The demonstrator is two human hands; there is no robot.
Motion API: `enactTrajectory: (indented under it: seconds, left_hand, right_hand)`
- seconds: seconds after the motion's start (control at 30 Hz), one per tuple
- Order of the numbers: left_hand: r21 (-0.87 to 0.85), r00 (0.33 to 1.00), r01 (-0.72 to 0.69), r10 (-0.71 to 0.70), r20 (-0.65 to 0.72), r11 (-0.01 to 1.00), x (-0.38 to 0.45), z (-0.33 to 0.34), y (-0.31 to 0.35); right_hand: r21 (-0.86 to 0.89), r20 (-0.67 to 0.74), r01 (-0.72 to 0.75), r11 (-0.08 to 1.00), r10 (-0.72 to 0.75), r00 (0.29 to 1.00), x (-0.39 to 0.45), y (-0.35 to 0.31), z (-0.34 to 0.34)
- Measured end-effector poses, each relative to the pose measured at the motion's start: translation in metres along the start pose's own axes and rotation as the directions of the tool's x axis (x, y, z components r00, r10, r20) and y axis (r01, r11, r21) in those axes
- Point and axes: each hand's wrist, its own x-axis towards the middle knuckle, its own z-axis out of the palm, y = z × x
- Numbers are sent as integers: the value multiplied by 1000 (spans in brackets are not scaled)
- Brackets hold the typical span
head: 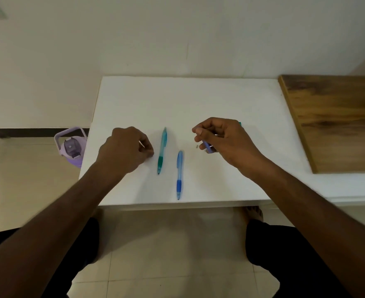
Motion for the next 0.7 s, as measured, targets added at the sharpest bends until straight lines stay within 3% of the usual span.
enactTrajectory:
  seconds: [0.17,0.27,0.3,0.33,0.37,0.4,0.43,0.47,0.5,0.57,0.7]
  left_hand:
    - [-19,999,44,-44,4,999,-1,4,2]
    - [-32,999,-3,2,-37,999,-1,0,7]
    - [-155,997,-20,8,-77,988,-1,-1,11]
    - [-394,996,-10,-28,-90,919,-3,-2,17]
    - [-700,996,31,-80,-36,714,-4,-3,24]
    - [-924,995,90,-75,66,373,-6,-3,31]
    - [-988,988,152,-5,152,24,-9,-1,37]
    - [-951,977,211,88,196,-228,-12,2,41]
    - [-889,965,252,165,203,-382,-15,5,45]
    - [-794,952,282,259,163,-539,-19,13,49]
    - [-730,941,272,331,66,-627,-24,21,59]
  right_hand:
    - [96,35,-54,994,51,998,1,-2,6]
    - [136,42,-63,989,58,997,0,-5,10]
    - [141,38,-61,988,56,998,0,-6,11]
    - [137,35,-52,989,48,998,0,-8,13]
    - [117,34,-33,993,30,999,-1,-10,16]
    - [77,34,-1,997,-1,999,-3,-13,19]
    - [18,32,46,999,-46,998,-5,-16,22]
    - [-50,32,104,993,-103,994,-8,-20,27]
    - [-121,34,168,978,-165,986,-11,-22,31]
    - [-264,35,298,917,-300,953,-16,-28,38]
    - [-437,110,541,719,-554,825,-23,-41,40]
